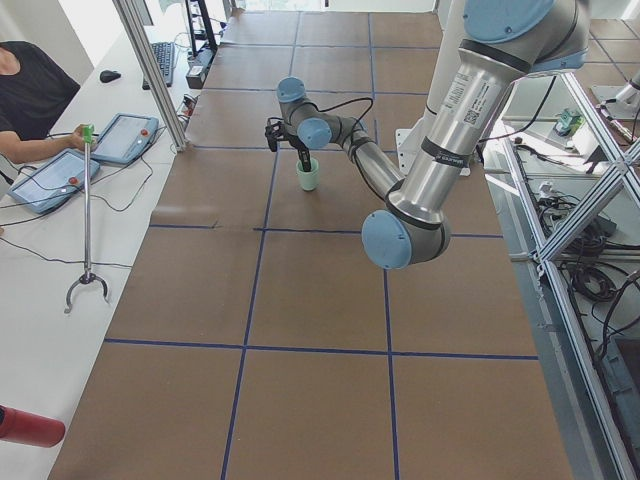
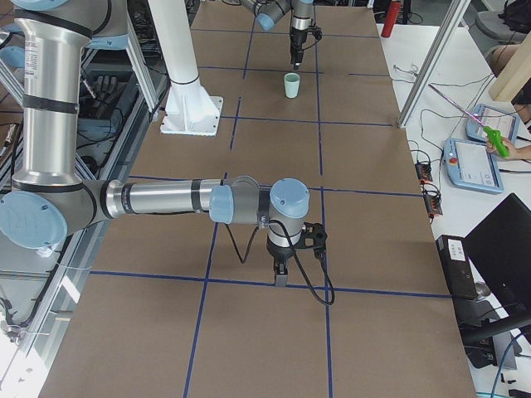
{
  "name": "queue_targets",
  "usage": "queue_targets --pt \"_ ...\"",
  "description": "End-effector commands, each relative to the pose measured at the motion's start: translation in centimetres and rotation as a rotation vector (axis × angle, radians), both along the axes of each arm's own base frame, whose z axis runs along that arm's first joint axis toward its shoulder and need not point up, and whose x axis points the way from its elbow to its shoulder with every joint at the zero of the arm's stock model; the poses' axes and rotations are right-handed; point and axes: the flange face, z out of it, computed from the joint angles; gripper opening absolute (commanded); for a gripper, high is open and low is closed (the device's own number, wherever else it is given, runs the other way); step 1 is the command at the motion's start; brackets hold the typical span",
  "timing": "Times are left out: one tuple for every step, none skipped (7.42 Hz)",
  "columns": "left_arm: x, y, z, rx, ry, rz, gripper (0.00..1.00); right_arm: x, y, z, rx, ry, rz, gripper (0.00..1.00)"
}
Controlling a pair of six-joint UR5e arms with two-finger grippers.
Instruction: Stack cups
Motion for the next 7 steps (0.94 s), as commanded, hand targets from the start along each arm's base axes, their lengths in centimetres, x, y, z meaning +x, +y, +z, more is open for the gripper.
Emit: queue_targets --pt "-5.1 -1.6 -1.3 0.034 0.02 -0.07 1.0 0.0 0.0 0.0 -0.001 0.0 0.0 1.0" --pt "-9.9 -2.9 -1.1 0.083 0.014 -0.114 1.0 0.0 0.0 0.0 -0.001 0.0 0.0 1.0" --pt "-14.5 -4.1 -0.2 0.135 -0.018 -0.132 1.0 0.0 0.0 -0.1 0.001 0.0 0.0 1.0" --pt "-18.1 -4.9 2.0 0.19 -0.081 -0.091 1.0 0.0 0.0 0.0 0.001 0.0 0.0 1.0" --pt "-21.2 -5.3 5.7 0.271 -0.146 0.004 1.0 0.0 0.0 0.0 0.001 0.0 0.0 1.0" --pt "-23.8 -6.0 9.4 0.353 -0.19 0.092 1.0 0.0 0.0 0.0 -0.001 0.0 0.0 1.0" --pt "-27.3 -8.5 13.8 0.362 -0.227 0.122 1.0 0.0 0.0 0.0 0.001 0.0 0.0 1.0"
